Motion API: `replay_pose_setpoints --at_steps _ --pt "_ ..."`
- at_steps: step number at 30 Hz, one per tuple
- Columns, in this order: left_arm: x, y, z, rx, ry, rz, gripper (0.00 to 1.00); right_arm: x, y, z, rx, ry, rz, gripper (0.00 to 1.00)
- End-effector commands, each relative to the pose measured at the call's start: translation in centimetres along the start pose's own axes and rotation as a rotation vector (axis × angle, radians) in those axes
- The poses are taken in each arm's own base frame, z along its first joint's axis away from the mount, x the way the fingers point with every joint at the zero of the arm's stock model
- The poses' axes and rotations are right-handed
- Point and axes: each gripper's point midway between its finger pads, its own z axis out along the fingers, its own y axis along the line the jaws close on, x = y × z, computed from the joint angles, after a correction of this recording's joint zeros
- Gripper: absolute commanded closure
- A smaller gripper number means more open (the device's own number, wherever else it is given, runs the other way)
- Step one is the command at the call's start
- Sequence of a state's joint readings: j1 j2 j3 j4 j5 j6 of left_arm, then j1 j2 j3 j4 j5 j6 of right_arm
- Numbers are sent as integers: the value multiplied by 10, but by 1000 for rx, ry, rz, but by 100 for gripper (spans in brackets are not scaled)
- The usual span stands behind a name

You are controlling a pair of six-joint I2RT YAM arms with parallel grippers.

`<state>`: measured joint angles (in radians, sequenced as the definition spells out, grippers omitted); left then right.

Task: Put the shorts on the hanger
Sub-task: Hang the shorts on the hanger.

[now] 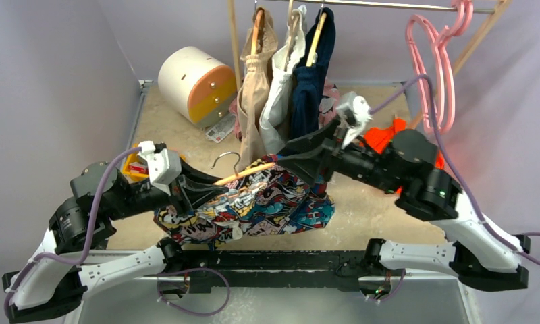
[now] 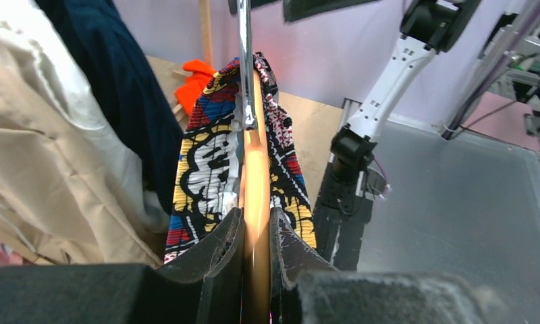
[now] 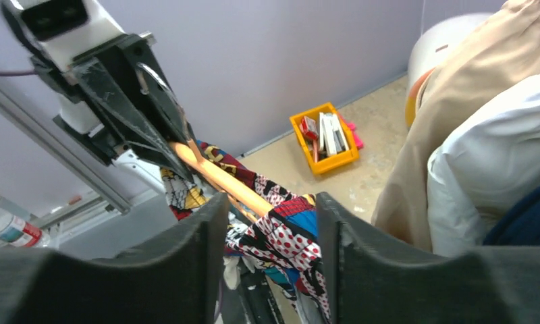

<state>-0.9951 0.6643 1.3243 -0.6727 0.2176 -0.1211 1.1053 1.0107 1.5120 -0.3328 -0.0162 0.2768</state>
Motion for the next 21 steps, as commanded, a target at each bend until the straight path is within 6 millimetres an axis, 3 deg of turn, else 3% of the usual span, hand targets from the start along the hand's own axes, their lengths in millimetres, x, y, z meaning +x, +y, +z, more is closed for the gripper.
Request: replay_pose_setpoints --at_steps 1,3,5,13,21 --pt "-55 -29 -5 150 -166 64 100 -50 16 -41 -61 -144 -81 43" --pt "-54 -32 0 175 -157 56 100 -67 19 -47 -59 -173 -119 43" --pt "-54 -34 5 190 -157 49 100 -69 23 -42 -78 -155 -148 42" --pt "-51 -36 26 230 -137 37 100 -23 47 -10 -276 0 -221 41" --pt "-50 -37 35 257 -119 51 100 18 45 1 -325 140 -234 40"
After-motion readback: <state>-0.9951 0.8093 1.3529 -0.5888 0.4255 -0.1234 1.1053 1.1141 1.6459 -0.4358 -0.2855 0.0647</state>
